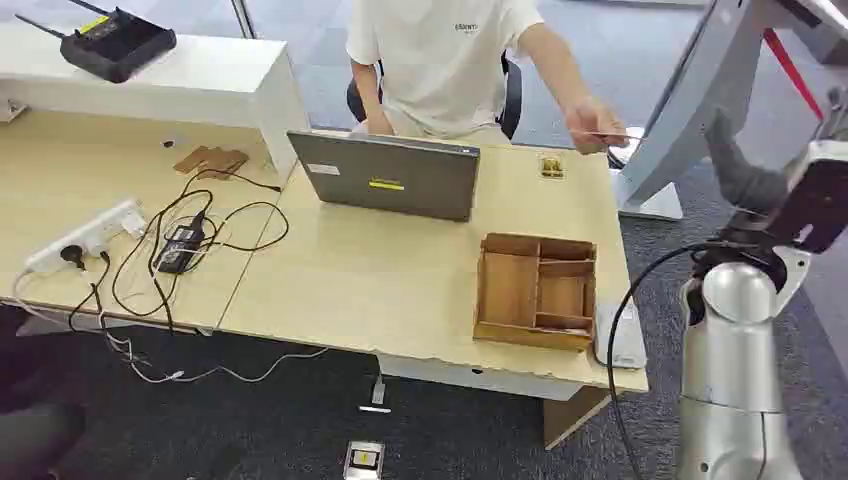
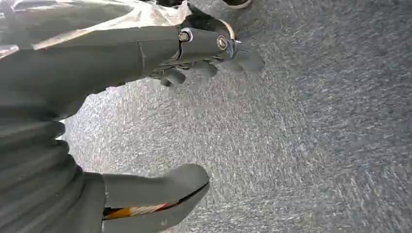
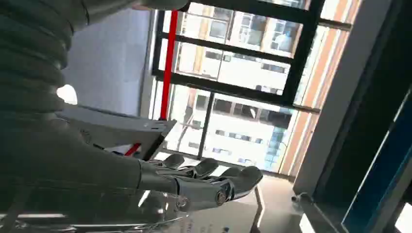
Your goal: Pass the card to the sensor for recognition and then transmit it.
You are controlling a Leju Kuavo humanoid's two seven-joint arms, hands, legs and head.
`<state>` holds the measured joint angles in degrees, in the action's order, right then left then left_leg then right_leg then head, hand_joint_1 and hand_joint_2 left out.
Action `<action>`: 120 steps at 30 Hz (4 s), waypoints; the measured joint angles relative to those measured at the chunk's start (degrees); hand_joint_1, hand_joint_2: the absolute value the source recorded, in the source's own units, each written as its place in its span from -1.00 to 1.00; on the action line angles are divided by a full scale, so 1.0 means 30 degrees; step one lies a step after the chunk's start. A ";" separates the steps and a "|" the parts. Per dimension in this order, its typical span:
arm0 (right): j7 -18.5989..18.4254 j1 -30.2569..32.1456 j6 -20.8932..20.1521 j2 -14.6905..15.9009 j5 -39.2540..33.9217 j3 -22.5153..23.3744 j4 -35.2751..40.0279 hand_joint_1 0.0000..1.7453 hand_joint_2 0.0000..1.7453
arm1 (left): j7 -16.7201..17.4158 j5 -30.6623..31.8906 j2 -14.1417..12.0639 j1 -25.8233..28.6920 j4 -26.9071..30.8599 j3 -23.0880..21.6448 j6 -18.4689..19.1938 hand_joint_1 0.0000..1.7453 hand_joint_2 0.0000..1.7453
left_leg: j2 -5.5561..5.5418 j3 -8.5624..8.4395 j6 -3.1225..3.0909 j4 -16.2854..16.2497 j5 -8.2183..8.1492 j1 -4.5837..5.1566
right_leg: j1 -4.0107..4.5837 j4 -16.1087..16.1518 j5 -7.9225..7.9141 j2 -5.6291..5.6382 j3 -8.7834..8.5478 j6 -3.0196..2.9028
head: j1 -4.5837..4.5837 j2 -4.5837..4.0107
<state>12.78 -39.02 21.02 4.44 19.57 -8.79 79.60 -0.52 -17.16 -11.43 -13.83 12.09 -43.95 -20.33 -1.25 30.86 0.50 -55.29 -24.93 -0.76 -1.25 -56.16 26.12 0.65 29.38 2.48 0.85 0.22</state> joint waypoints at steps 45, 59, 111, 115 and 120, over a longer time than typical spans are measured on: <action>-0.0866 -0.6537 0.1392 -0.0707 1.2229 -0.6388 -1.6493 1.00 1.00 | 0.0342 0.0735 0.0080 -0.1195 0.0000 -0.0546 0.0816 -1.00 1.00 | -0.0033 0.0091 0.0000 -0.0015 0.0045 -0.0013 | 0.0008 0.0002 -0.0046 -0.0044 0.0106 -0.0008 | 0.0000 0.0000; -0.0721 -0.6702 0.1421 -0.0692 1.1741 -0.6352 -1.6850 1.00 1.00 | 0.0379 0.0859 0.0080 -0.1206 0.0007 -0.0546 0.0808 -1.00 1.00 | -0.0020 0.0090 0.0000 -0.0017 0.0045 -0.0013 | 0.0009 0.0002 -0.0048 -0.0034 0.0112 -0.0009 | 0.0000 0.0000; -0.3212 -0.1407 -0.1916 0.3942 1.0481 -0.4144 -1.1327 1.00 1.00 | -0.0692 -0.1101 -0.0277 0.0631 -0.0022 0.0605 -0.0649 -1.00 1.00 | -0.0013 0.0101 -0.0009 -0.0032 0.0049 -0.0007 | 0.0000 0.0013 -0.0068 -0.0020 0.0118 0.0001 | -0.0007 0.0000; -0.3351 -0.0981 -0.2010 0.4226 1.0502 -0.4144 -1.1327 1.00 1.00 | -0.0744 -0.1159 -0.0299 0.0724 -0.0029 0.0721 -0.0758 -1.00 1.00 | -0.0013 0.0102 -0.0009 -0.0030 0.0049 -0.0007 | 0.0001 0.0013 -0.0068 -0.0020 0.0120 0.0001 | 0.0000 0.0000; -0.3489 -0.0523 -0.2098 0.4531 1.0444 -0.4137 -1.1189 1.00 1.00 | -0.0824 -0.1283 -0.0357 0.0860 -0.0066 0.0837 -0.0802 -1.00 1.00 | -0.0011 0.0101 -0.0009 -0.0030 0.0049 -0.0008 | 0.0002 0.0014 -0.0068 -0.0019 0.0124 0.0001 | 0.0000 0.0000</action>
<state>2.32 -40.58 14.73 18.03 50.90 -21.20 46.03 -2.99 -21.00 -12.50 -11.25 11.89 -41.44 -22.73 -1.28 31.16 0.47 -55.37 -24.79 -0.79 -1.24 -56.12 25.91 0.59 29.75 2.48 0.85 0.22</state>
